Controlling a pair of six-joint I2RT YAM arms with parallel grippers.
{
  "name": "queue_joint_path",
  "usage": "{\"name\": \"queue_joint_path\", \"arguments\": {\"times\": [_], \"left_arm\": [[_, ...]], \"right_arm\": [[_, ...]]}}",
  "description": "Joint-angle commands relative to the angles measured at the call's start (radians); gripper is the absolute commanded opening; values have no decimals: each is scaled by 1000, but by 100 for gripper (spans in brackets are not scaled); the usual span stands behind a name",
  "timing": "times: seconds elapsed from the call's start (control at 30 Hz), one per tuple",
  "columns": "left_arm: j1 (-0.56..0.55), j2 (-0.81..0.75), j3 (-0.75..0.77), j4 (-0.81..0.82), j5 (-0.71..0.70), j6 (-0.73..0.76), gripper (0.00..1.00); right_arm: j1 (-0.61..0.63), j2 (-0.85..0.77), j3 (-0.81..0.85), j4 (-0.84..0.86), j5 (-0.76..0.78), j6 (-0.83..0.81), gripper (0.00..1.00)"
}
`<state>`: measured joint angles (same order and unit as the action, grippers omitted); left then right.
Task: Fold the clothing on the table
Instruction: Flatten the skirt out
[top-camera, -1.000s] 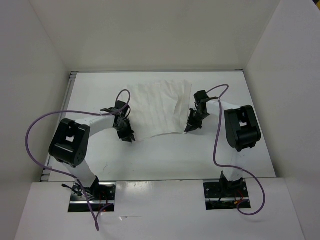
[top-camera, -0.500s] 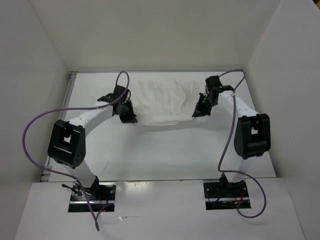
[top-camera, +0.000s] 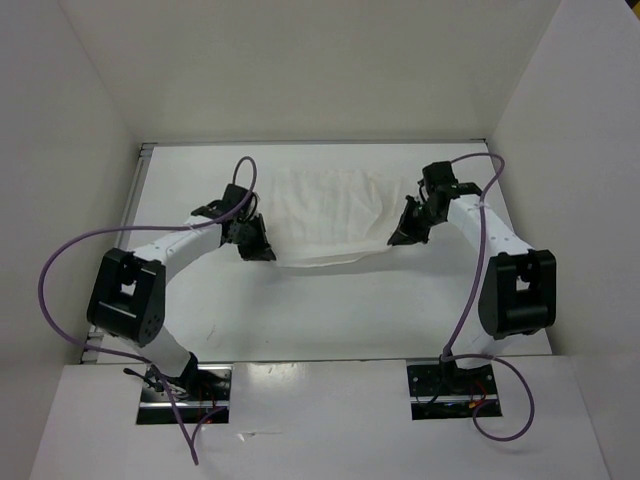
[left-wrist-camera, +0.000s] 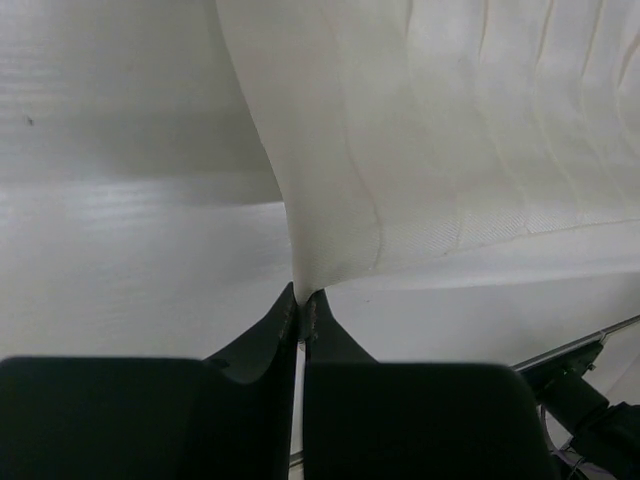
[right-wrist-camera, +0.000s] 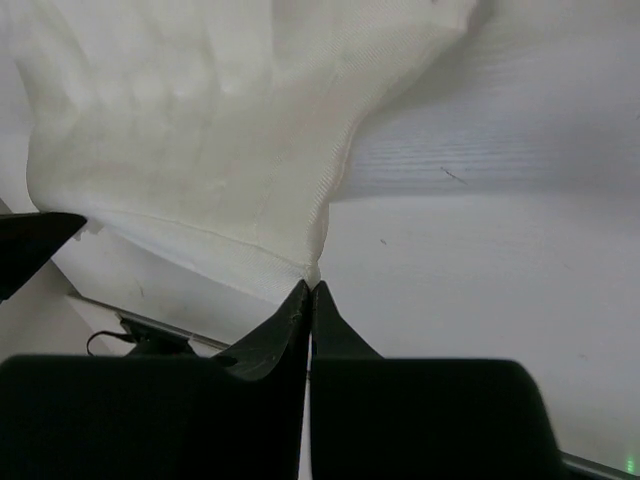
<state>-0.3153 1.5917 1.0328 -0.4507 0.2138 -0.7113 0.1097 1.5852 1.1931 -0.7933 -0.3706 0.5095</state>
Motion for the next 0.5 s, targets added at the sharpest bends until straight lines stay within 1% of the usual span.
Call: {"name": "queue_joint_path", "arguments": {"times": [0.0,0.03,0.07,0.1,0.13,0.17,0.2,0.23,0.27,0.3,0.33,0.37,0.4,0.43,0.47], "left_arm": [[39,68,137,-28,-80,65,0],[54,92,194,-37,-91,75,0],[67,147,325,-57,-102,88,0],[67,177,402,-74,-111,102,0],[76,207,483,-91,-123,131,0],[90,265,660,-138,-132,147,0],[90,292,755,-166,-133,159,0],[105,310,845,-192,-133,179,0],[114,326,937,-230,-133,179,0],[130,326,1087,-241,-133,179,0],[130,312,1142,-230,-123,179,0],[146,291,1174,-208,-107,179,0],[156,260,1175,-168,-93,179,0],[171,184,1124,-69,-84,165,0],[171,147,1077,-19,-83,153,0]], "right_arm": [[-25,1,127,17,125,-17,0],[-25,28,178,17,140,-17,0],[-25,89,295,-10,168,-29,0],[-25,117,359,-20,186,-29,0],[-25,165,488,-29,240,-29,0],[-25,188,563,-58,261,-38,0],[-25,206,638,-79,281,-39,0],[-25,220,798,-102,303,-39,0],[-25,231,871,-122,355,-39,0],[-25,231,943,-160,386,-39,0],[-25,231,1065,-173,416,-39,0],[-25,207,1109,-173,476,-48,0],[-16,181,1134,-159,507,-57,0],[-16,150,1125,-135,531,-57,0],[-16,75,1097,-101,545,-66,0]]}}
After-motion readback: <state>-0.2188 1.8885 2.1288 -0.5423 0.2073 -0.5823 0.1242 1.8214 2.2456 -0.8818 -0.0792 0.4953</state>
